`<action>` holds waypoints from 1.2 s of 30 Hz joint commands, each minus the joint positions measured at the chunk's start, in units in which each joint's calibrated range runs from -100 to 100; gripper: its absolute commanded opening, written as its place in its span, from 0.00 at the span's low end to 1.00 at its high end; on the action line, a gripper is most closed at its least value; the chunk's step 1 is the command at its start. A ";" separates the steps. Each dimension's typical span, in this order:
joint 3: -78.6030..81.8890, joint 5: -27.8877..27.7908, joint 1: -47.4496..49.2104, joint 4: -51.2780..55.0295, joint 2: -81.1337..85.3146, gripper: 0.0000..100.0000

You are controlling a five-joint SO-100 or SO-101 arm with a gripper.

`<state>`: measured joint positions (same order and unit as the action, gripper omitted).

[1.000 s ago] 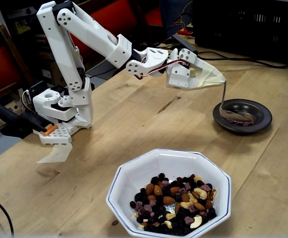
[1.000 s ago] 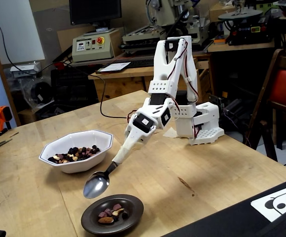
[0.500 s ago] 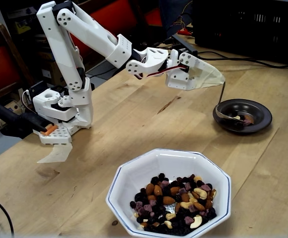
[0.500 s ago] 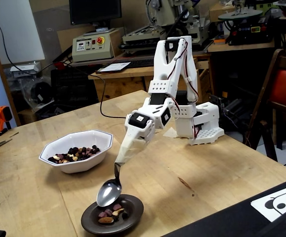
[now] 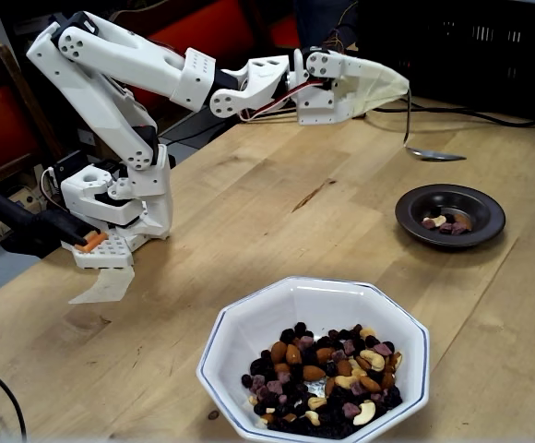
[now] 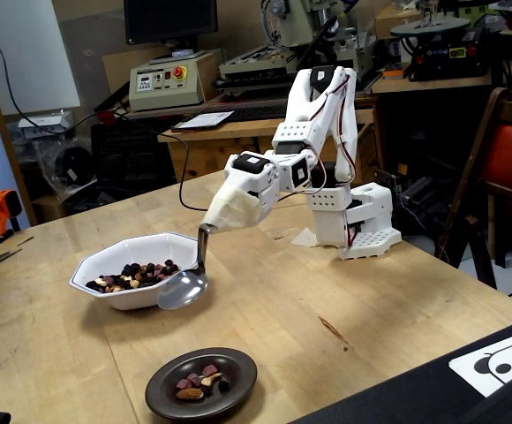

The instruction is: Use spoon to transfer food from the white bowl to brown plate

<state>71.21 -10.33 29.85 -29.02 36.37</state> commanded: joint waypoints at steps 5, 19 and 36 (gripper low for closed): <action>2.68 2.74 -4.74 0.01 8.35 0.03; 3.83 4.64 -14.00 13.85 22.38 0.03; 11.00 8.69 -19.04 20.41 35.05 0.03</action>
<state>82.24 -2.27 11.31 -8.47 67.63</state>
